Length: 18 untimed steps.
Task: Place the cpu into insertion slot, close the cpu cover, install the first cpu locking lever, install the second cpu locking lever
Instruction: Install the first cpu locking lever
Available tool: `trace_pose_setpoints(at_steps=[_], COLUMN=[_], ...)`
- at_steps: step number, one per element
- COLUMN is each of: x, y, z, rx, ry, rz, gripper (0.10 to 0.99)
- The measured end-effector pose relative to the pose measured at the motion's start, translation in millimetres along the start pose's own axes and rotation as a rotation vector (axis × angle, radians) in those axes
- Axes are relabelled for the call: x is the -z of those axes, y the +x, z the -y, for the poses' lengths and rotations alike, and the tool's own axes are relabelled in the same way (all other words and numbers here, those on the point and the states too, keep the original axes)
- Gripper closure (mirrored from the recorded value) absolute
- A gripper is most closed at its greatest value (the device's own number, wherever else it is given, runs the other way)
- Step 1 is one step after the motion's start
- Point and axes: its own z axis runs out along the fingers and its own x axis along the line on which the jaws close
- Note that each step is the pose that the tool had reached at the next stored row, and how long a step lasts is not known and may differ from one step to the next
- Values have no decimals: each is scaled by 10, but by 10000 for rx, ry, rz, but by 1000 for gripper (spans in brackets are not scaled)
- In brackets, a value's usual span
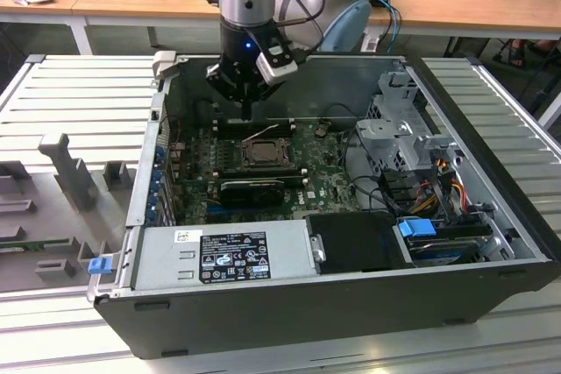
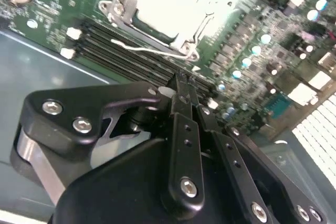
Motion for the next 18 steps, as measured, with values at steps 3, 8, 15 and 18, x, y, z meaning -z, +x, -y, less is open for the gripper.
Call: trace_pose_setpoints(at_steps=[3,8,15,18], x=[-3,-59,-172,-206], y=[-1,-1,-8,-49], z=[6,38,61,62], rx=[0,0,1,97], ry=[-7,-154,-229,-227], rz=[-1,0,-1,-2], gripper=[980,980,980,980])
